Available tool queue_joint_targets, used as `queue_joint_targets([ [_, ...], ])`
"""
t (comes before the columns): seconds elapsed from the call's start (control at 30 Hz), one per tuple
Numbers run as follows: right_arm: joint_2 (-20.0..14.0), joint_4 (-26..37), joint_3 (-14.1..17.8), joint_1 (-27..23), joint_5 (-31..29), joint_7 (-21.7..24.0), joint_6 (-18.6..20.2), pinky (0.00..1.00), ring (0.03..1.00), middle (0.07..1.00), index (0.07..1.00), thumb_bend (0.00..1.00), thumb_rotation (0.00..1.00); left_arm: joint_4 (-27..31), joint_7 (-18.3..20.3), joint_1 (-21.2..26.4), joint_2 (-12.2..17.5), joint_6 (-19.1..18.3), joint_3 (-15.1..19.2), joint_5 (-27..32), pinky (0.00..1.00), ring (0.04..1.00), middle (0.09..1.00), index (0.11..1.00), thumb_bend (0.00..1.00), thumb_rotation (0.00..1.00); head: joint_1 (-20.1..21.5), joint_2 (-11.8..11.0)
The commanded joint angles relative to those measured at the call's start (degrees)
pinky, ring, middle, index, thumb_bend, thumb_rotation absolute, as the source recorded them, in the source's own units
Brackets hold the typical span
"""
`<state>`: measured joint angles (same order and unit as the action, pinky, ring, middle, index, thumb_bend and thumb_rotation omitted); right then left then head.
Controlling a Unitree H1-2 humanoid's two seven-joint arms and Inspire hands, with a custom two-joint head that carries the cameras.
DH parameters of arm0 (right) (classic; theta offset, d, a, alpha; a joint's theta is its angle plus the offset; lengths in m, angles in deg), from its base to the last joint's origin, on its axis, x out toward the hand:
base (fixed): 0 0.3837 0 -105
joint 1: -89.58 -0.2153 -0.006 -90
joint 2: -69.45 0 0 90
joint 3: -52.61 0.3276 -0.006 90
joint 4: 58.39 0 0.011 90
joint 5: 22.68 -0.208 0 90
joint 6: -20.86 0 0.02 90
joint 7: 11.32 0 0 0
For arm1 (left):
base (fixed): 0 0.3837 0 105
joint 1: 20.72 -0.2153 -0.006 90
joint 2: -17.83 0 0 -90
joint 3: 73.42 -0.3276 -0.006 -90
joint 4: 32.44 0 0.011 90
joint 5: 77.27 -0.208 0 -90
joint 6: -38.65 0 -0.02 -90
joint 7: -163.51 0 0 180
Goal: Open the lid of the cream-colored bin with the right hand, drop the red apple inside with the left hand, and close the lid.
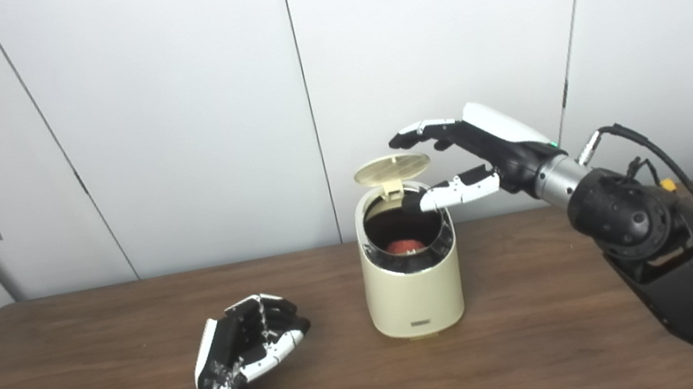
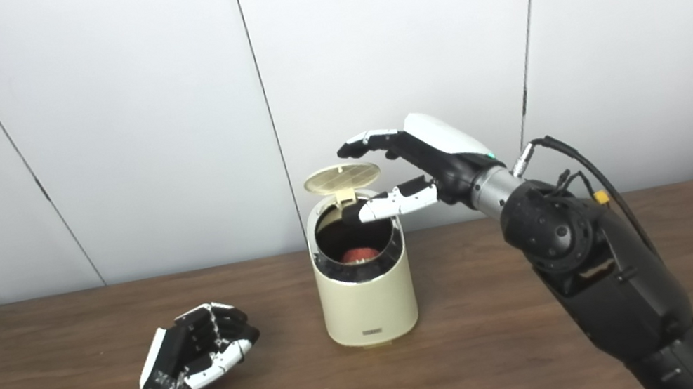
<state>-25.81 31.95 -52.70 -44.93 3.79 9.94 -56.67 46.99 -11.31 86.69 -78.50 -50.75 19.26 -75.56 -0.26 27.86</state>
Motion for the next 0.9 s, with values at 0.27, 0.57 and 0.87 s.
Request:
queue_joint_targets([
  [0.27, -1.55, 4.46, -0.7, -1.97, 0.5, 2.88, -1.87, 0.85, 0.925, 0.816, 0.77, 0.65, 0.61, 1.29, -0.56, 1.84, 0.1, 1.67, 0.31, -0.1, 0.36, 0.52, 0.494, 0.499, 0.52, 0.0, -0.19, 0.26],
  [0.57, -2.42, 6.45, -1.93, -0.72, 2.69, 4.06, -2.8, 0.8, 0.94, 0.802, 0.734, 0.68, 0.59, 1.39, -0.6, 1.55, 0.01, 2.14, 0.35, -0.19, 0.36, 0.517, 0.497, 0.495, 0.52, 0.0, -0.3, 0.54],
  [0.87, -2.92, 7.07, -2.31, -0.07, 3.85, 5.12, -3.08, 0.81, 0.941, 0.791, 0.733, 0.68, 0.62, 1.68, -0.7, 1.49, -0.11, 1.34, 0.62, 0.23, 0.36, 0.522, 0.499, 0.493, 0.52, 0.0, -0.35, 0.9],
])
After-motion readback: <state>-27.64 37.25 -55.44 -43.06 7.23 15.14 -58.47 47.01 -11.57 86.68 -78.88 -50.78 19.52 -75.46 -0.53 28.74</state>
